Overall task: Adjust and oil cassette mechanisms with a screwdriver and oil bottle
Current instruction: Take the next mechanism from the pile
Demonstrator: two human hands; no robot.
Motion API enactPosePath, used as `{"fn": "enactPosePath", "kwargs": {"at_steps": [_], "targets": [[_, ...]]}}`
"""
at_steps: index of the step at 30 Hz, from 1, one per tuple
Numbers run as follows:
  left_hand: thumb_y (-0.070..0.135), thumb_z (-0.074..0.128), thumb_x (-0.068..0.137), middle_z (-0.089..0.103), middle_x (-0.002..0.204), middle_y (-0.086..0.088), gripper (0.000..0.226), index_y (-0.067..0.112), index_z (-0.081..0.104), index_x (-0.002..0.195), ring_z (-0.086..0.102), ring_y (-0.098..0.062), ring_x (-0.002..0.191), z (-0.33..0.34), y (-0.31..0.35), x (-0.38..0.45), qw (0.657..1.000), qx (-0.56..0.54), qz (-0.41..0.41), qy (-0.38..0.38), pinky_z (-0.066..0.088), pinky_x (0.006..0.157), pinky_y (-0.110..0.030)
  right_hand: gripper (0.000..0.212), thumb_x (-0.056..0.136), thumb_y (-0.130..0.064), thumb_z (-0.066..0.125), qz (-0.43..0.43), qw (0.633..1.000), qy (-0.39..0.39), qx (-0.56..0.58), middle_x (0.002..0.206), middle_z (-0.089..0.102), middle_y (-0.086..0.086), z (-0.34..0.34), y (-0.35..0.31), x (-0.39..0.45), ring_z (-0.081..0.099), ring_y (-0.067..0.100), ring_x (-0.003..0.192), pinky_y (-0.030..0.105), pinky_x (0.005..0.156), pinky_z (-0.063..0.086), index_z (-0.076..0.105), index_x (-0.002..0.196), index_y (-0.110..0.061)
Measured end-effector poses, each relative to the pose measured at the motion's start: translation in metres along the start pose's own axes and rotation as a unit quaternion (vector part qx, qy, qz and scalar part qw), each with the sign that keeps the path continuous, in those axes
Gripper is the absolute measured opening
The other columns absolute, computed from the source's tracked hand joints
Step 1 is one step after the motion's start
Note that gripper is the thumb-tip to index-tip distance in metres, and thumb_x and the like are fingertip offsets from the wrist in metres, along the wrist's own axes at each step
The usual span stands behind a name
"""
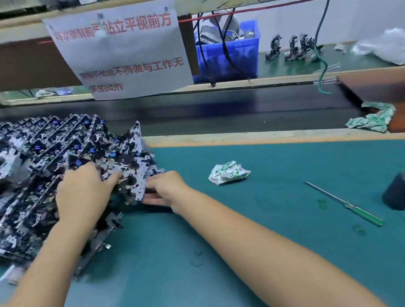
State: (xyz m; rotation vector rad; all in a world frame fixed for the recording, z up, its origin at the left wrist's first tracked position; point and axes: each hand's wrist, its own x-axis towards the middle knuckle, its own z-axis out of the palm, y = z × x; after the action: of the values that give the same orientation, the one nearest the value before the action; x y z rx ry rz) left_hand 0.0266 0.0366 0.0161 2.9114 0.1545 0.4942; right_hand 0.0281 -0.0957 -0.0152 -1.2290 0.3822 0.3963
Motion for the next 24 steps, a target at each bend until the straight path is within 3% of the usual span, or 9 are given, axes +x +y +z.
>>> {"fn": "enactPosePath", "kwargs": {"at_steps": [4, 7, 10, 13, 15, 18, 21, 24], "targets": [[0.032, 0.065, 0.089, 0.068, 0.099, -0.019, 0.046, 0.006, 0.057, 0.126, 0.061, -0.036, 0.09, -0.009, 0.019, -0.009, 0.989, -0.108, 0.04, 0.096, 0.046, 0.077, -0.043, 0.033, 0.092, 0.006, 0.051, -0.066, 0.997, -0.001, 0.027, 0.126, 0.059, 0.021, -0.008, -0.003, -0.01, 0.063, 0.027, 0.105, 0.031, 0.089, 0.052, 0.054, 0.125, 0.006], [0.027, 0.07, 0.084, 0.065, 0.111, -0.012, 0.044, 0.01, 0.058, 0.123, 0.058, -0.03, 0.102, -0.022, 0.044, -0.022, 0.964, -0.179, 0.108, 0.166, 0.041, 0.085, -0.037, 0.027, 0.092, 0.004, 0.052, -0.112, 0.991, -0.032, 0.068, 0.121, 0.061, 0.02, -0.032, -0.009, -0.036, 0.064, 0.017, 0.082, 0.025, 0.082, 0.054, 0.057, 0.118, 0.007], [0.02, 0.076, 0.079, 0.065, 0.108, -0.005, 0.043, 0.011, 0.061, 0.118, 0.056, -0.016, 0.093, -0.028, 0.076, -0.043, 0.939, -0.259, 0.168, 0.151, 0.035, 0.082, -0.017, 0.018, 0.092, 0.006, 0.052, -0.139, 0.987, -0.05, 0.069, 0.106, 0.067, 0.015, -0.079, -0.01, -0.067, 0.065, 0.011, 0.073, 0.019, 0.076, 0.056, 0.063, 0.105, 0.001], [0.013, 0.078, 0.074, 0.061, 0.101, 0.004, 0.044, 0.013, 0.062, 0.114, 0.05, -0.003, 0.086, -0.024, 0.112, -0.071, 0.906, -0.331, 0.247, 0.089, 0.035, 0.079, -0.008, 0.019, 0.091, 0.009, 0.048, -0.121, 0.989, -0.047, 0.07, 0.091, 0.07, 0.006, -0.133, -0.007, -0.098, 0.066, 0.017, 0.083, 0.022, 0.081, 0.056, 0.064, 0.094, -0.001], [0.01, 0.078, 0.074, 0.06, 0.1, 0.006, 0.042, 0.016, 0.061, 0.111, 0.053, -0.007, 0.089, -0.011, 0.134, -0.093, 0.882, -0.344, 0.314, 0.069, 0.04, 0.079, -0.015, 0.025, 0.09, 0.014, 0.044, -0.097, 0.987, -0.048, 0.122, 0.092, 0.071, 0.01, -0.168, -0.003, -0.115, 0.067, 0.023, 0.089, 0.026, 0.082, 0.056, 0.062, 0.103, 0.002], [0.014, 0.071, 0.074, 0.058, 0.102, 0.005, 0.039, 0.022, 0.054, 0.107, 0.056, -0.016, 0.09, 0.015, 0.163, -0.128, 0.862, -0.345, 0.362, 0.084, 0.047, 0.071, -0.027, 0.037, 0.088, 0.019, 0.04, -0.103, 0.984, -0.025, 0.142, 0.109, 0.067, 0.016, -0.211, 0.006, -0.135, 0.066, 0.024, 0.097, 0.029, 0.09, 0.052, 0.057, 0.116, 0.002], [0.008, 0.07, 0.07, 0.057, 0.104, 0.001, 0.041, 0.019, 0.048, 0.103, 0.054, -0.014, 0.088, 0.04, 0.181, -0.152, 0.834, -0.352, 0.404, 0.134, 0.047, 0.066, -0.026, 0.025, 0.09, 0.01, 0.049, -0.117, 0.991, 0.065, -0.006, 0.107, 0.068, 0.009, -0.247, 0.018, -0.155, 0.065, 0.016, 0.094, 0.028, 0.094, 0.051, 0.065, 0.102, -0.005], [0.005, 0.059, 0.085, 0.049, 0.102, -0.002, 0.017, 0.013, 0.048, 0.096, 0.058, -0.021, 0.076, 0.059, 0.188, -0.169, 0.766, -0.291, 0.538, 0.197, 0.048, 0.056, -0.032, 0.026, 0.091, 0.009, 0.045, -0.076, 0.991, 0.099, -0.045, 0.1, 0.07, 0.013, -0.273, 0.031, -0.173, 0.065, 0.019, 0.089, 0.025, 0.082, 0.056, 0.069, 0.092, -0.001]]}}
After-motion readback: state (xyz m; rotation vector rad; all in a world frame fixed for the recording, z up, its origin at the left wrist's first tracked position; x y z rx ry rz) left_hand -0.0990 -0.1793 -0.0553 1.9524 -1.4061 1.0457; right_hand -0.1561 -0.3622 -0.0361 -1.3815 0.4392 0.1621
